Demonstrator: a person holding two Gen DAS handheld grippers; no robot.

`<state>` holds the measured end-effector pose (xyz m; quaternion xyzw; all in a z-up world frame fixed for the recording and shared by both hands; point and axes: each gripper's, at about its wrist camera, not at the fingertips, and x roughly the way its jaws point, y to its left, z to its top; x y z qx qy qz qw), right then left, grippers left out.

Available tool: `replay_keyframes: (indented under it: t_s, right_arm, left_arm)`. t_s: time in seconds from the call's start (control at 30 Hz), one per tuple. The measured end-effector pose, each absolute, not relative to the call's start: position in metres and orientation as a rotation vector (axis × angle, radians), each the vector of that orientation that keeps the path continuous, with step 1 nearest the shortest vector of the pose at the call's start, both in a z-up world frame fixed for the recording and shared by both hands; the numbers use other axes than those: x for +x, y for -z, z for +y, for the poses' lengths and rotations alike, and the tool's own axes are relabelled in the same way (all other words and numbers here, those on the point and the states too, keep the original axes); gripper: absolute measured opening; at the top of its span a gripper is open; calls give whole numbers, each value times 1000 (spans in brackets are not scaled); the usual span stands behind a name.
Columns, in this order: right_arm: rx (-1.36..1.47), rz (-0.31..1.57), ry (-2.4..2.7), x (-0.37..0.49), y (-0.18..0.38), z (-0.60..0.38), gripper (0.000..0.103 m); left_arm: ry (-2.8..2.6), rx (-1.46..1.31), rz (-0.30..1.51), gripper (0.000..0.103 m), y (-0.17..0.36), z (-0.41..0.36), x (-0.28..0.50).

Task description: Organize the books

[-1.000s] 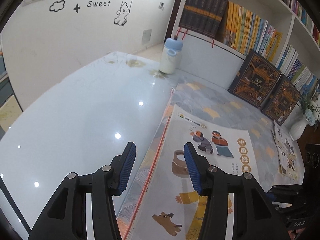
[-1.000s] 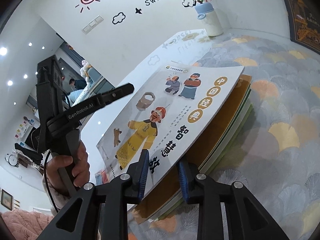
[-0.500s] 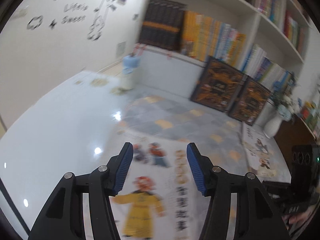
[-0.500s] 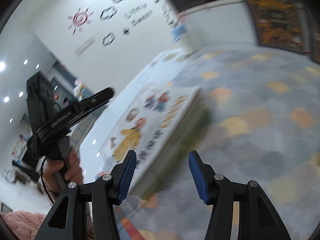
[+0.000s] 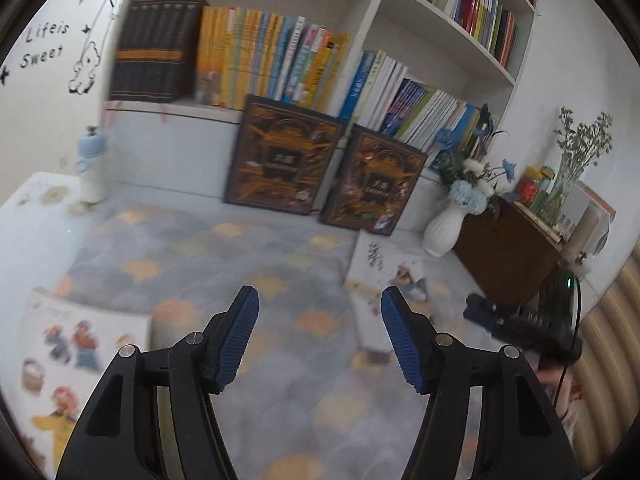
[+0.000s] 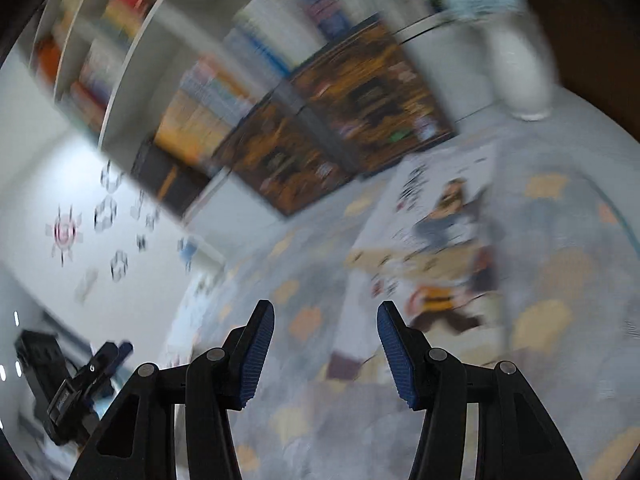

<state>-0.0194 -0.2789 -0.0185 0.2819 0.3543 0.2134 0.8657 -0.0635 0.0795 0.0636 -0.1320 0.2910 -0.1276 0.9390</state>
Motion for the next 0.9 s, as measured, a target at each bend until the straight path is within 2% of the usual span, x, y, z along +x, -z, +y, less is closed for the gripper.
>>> replay_keyframes:
  t_s: [0.17, 0.3, 0.53, 0.63, 0.73, 0.9]
  right_arm:
    - [597, 685, -334, -10, 25, -307, 53]
    - [574, 625, -266, 5, 47, -316, 53]
    - [587, 617, -329, 31, 86, -314, 53]
    - [567, 680, -346, 38, 94, -305, 53]
    - [542, 737, -345, 44, 100, -299, 53]
    - [550, 737, -360, 43, 103, -300, 54]
  left_arm:
    - [293, -189, 590, 62, -68, 24, -15]
    - [298, -76, 563, 62, -46, -20, 39]
    - [353, -122, 812, 62, 72, -59, 138]
    - [372, -191, 884, 62, 95, -57, 148]
    - [450, -204, 820, 62, 87, -56, 140]
    - [494, -68, 880, 66, 93, -84, 134]
